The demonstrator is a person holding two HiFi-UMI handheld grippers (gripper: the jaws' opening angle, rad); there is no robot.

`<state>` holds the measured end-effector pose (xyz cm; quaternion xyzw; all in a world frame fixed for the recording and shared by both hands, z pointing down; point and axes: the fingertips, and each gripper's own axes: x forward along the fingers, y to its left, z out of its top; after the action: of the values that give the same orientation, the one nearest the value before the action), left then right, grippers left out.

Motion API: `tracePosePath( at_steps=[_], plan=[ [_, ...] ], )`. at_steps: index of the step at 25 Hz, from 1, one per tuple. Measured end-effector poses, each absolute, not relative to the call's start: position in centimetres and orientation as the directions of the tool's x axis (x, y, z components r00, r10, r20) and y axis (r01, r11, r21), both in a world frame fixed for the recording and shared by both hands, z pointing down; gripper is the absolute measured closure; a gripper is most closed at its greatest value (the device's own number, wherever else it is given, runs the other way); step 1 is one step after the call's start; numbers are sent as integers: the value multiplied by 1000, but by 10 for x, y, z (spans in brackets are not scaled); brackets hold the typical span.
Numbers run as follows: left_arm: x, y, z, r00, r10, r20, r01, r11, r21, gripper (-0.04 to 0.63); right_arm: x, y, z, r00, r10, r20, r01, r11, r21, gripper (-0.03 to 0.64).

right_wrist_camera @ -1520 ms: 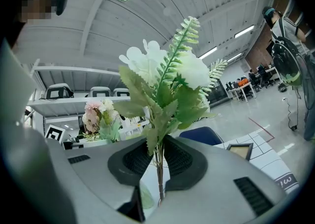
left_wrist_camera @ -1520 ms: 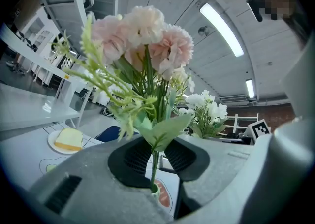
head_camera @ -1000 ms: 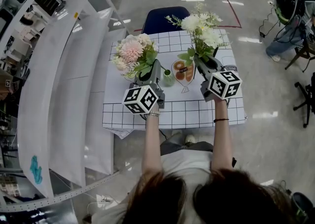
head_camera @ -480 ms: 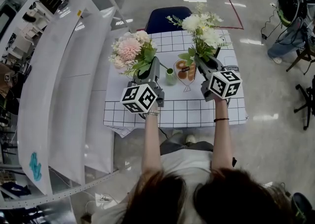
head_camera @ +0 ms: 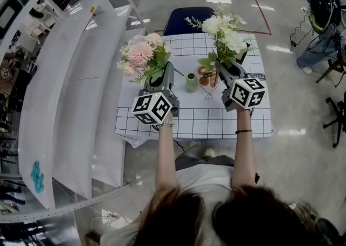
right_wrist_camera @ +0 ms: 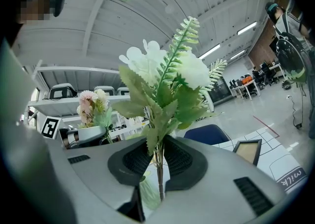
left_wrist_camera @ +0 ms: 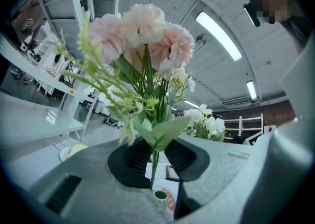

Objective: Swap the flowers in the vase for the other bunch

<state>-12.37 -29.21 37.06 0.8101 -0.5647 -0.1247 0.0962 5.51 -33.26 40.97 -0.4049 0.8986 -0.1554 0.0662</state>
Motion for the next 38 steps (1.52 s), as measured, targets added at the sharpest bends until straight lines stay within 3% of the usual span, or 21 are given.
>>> tracePosePath(
  at_steps=[17, 38],
  plan=[
    [-146, -283, 401, 254, -967, 0, -939, -246, 241, 506, 52, -332, 413, -664, -748, 9, -705, 622, -342, 552],
    [-144, -276, 425, 254, -967, 20, -935, -240, 260, 525, 49, -330, 419, -677, -736, 23, -698, 631, -338, 552]
  ],
)
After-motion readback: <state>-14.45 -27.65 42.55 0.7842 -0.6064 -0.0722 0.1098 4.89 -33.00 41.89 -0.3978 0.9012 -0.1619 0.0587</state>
